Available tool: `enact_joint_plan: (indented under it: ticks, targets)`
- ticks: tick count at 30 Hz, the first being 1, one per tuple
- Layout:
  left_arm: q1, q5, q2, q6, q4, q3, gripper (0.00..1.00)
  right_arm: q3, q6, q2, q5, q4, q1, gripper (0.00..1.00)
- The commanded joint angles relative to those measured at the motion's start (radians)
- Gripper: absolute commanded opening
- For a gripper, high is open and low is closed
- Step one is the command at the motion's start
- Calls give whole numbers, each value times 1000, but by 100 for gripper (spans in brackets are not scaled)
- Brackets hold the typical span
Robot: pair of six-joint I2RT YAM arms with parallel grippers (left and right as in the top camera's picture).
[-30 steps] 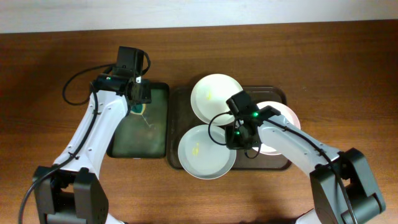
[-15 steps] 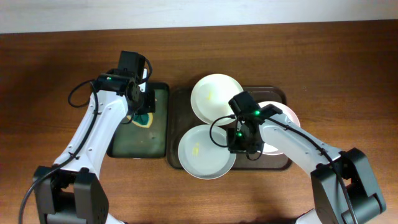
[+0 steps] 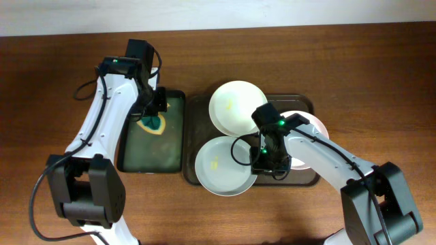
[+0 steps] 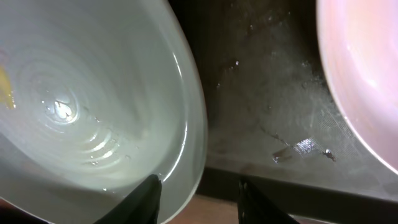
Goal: Clean dirty plates on tray and stack at the side
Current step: 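Carry the sponge with the left gripper over to the grey plate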
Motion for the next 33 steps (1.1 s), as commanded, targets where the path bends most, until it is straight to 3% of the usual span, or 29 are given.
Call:
enact_joint_plan:
  ticks: [1, 15, 25, 30, 33]
  targets:
    - [0, 83, -6, 41, 0, 19, 0, 19, 4, 9, -11, -11, -4, 43]
    - [-6, 116, -6, 41, -1, 19, 0, 19, 4, 9, -8, 0, -4, 45]
    - [-109, 102, -6, 2, -4, 17, 0, 19, 4, 9, -9, 0, -3, 43]
    - [-179, 121, -6, -57, -40, 10, 0, 18, 5, 9, -9, -1, -3, 9]
    - [-232, 150, -6, -61, -72, 2, 0, 18, 17, 9, -8, -1, -3, 9]
